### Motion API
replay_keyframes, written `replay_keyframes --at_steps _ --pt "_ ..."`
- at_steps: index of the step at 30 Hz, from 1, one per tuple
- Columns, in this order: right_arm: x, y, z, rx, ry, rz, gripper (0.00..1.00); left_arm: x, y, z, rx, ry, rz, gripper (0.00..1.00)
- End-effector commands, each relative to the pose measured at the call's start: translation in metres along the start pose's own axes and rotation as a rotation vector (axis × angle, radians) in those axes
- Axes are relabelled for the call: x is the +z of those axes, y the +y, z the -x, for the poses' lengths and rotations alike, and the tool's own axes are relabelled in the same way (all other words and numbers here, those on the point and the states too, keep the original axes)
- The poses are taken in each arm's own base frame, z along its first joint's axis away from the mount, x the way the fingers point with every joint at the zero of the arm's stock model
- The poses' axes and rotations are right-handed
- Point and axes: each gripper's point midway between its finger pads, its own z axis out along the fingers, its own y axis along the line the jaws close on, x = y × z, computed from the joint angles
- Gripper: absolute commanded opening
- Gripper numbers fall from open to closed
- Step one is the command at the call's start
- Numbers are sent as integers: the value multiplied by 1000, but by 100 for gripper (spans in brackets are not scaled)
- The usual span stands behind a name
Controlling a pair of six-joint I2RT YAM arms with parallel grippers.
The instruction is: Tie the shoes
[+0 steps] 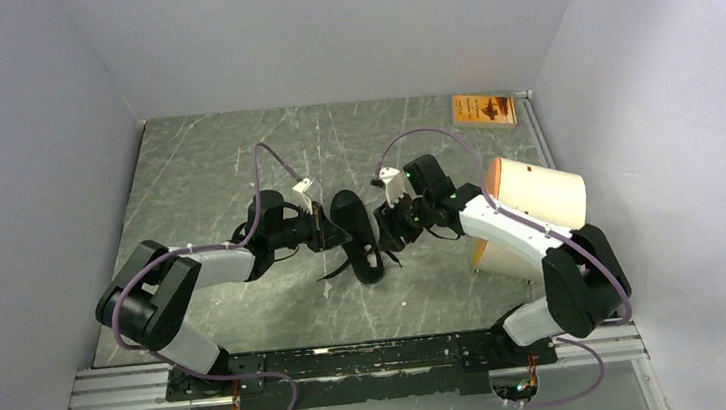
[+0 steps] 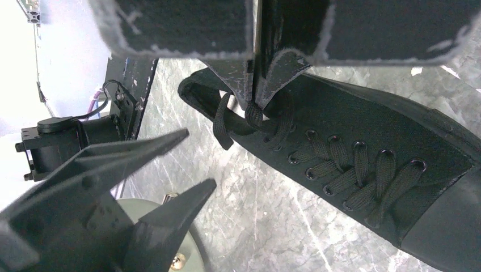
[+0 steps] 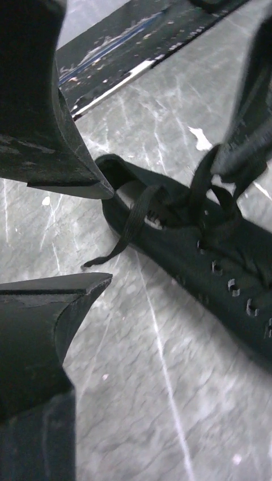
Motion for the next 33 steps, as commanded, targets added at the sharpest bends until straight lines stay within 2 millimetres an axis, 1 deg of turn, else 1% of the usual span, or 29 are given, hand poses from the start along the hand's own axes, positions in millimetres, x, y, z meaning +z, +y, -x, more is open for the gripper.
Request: replay_keyframes --at_steps 1,4,5,6,8,10,13,18,23,25,30,33 --pt "4 33 10 -352 -105 154 53 1 -6 9 42 -4 -36 5" --pt "13 36 0 -555 -92 119 53 1 -5 9 47 6 -32 5" --pt "15 36 0 -611 -83 100 53 0 -5 9 48 4 -34 5" --pt "16 37 1 -655 -81 86 52 0 -5 10 46 3 -35 5" --pt "17 38 10 -694 -88 64 51 0 -4 9 39 0 -34 5" --pt "19 38 17 -713 -88 57 50 1 -2 9 27 -2 -32 5" --pt "25 43 20 -729 -85 73 50 4 0 8 3 -1 -36 5" --pt "36 49 16 -729 -87 94 50 6 1 6 -17 7 -40 5" --pt "43 50 19 -731 -92 102 42 5 1 5 -14 13 -36 5" --pt "45 49 19 -732 -93 95 42 4 0 5 -14 12 -34 5" --pt "50 46 13 -740 -78 78 44 3 -1 6 -12 10 -32 5" --pt "54 39 8 -731 -69 44 45 2 -1 7 -10 10 -30 5"
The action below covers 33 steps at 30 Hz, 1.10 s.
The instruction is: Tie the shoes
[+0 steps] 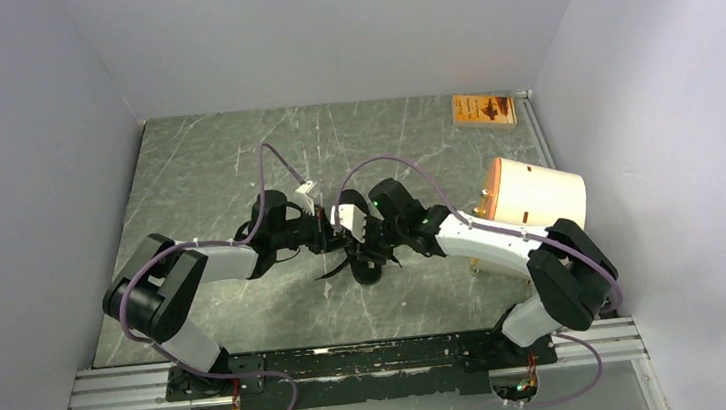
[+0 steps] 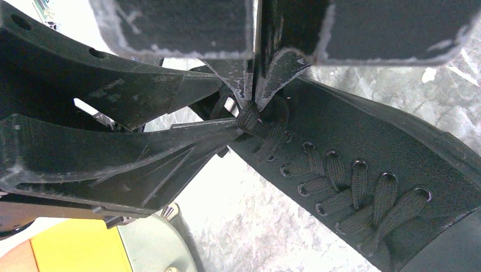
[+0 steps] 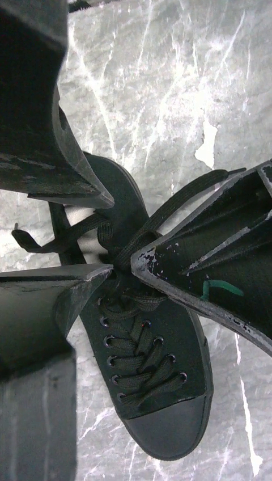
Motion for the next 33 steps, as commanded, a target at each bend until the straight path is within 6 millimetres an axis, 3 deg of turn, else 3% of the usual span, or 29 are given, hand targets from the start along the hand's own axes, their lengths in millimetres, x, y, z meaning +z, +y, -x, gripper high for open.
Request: replay_keyframes --at_steps 1,4,8,12,18,22,27,33 --pt "7 -7 -6 -16 6 -55 45 -2 -10 18 46 -36 -28 5" --pt "9 -13 -16 -2 32 -105 43 -3 -10 18 45 -37 -24 5" --pt "8 -14 -17 14 24 -123 30 -5 -11 18 45 -42 -21 5" --pt "7 -14 -11 53 9 -130 0 -6 -11 16 44 -39 -19 5" --pt "-17 -21 -5 289 17 -203 0 -9 -12 14 37 -40 -10 5" --pt "-35 -25 -1 416 -77 -236 0 -11 -13 10 30 -32 -11 5" --pt "-31 -27 -12 480 -103 -197 0 -14 -11 5 24 -16 5 5" --pt "-23 -29 -3 479 -149 -134 0 -16 -5 -6 -11 18 37 6"
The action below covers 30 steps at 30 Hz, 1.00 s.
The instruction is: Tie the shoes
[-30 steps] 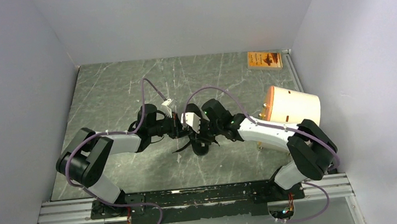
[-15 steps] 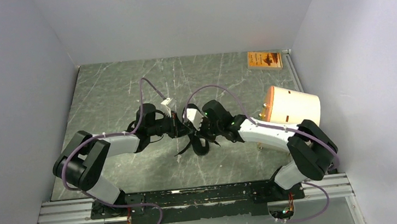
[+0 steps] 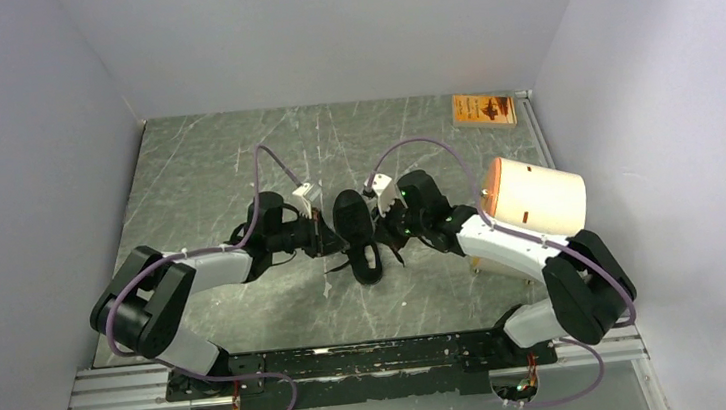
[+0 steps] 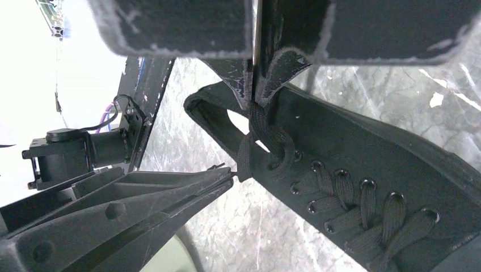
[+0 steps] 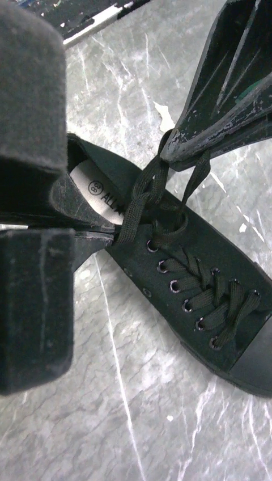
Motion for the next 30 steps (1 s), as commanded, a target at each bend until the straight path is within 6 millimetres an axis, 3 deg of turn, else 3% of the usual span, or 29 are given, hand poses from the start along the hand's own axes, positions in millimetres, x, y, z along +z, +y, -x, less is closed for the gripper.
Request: replay_keyframes --at_steps 1,6,14,20,24,27,30 --pt "8 13 10 3 -42 100 0 -4 4 -5 -15 12 23 6" --pt "11 18 7 17 -34 132 0 -3 15 -14 -41 61 74 12" --pt "11 17 9 8 -57 125 0 -14 27 0 60 109 206 40" --pt "8 17 5 10 -60 122 0 -14 19 42 152 41 204 59" --pt "6 18 2 16 -60 118 0 -3 14 69 182 4 175 71" --pt "4 17 2 20 -65 113 0 16 12 73 176 28 91 69" --pt "3 15 3 31 -75 106 0 36 11 64 122 90 -20 64"
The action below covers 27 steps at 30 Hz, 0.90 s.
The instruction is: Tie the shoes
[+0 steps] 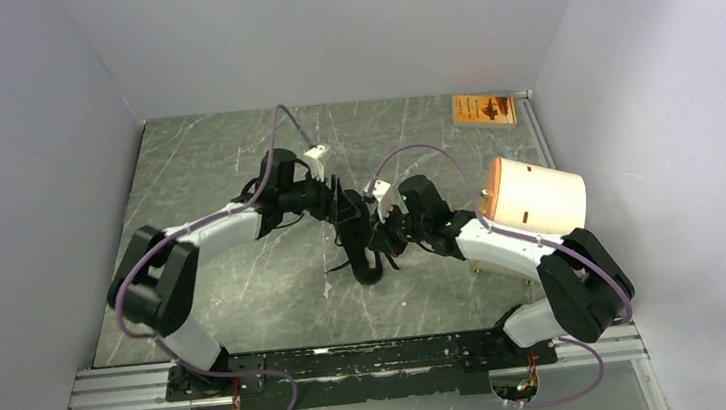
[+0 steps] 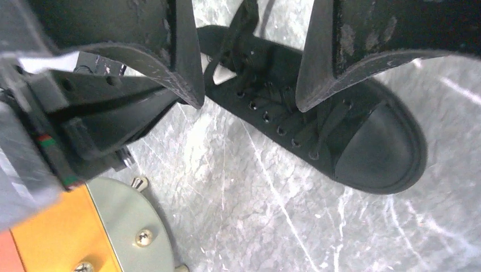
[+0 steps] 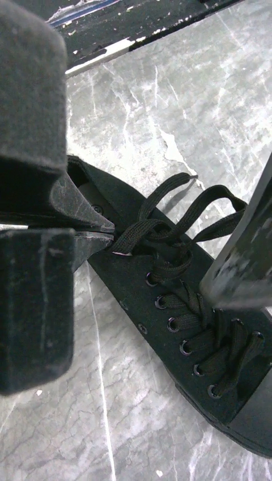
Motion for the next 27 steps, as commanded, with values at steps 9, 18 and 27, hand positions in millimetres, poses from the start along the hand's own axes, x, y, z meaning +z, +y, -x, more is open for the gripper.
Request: replay_keyframes --at_steps 9,18,27 --pt "-4 -5 20 17 -80 -10 0 26 -6 -46 -109 121 -214 55" --pt "1 -7 21 39 -77 -10 0 17 -18 -51 -118 117 -263 37" --pt "10 -5 21 86 -80 22 0 11 -29 -40 -124 50 -299 27"
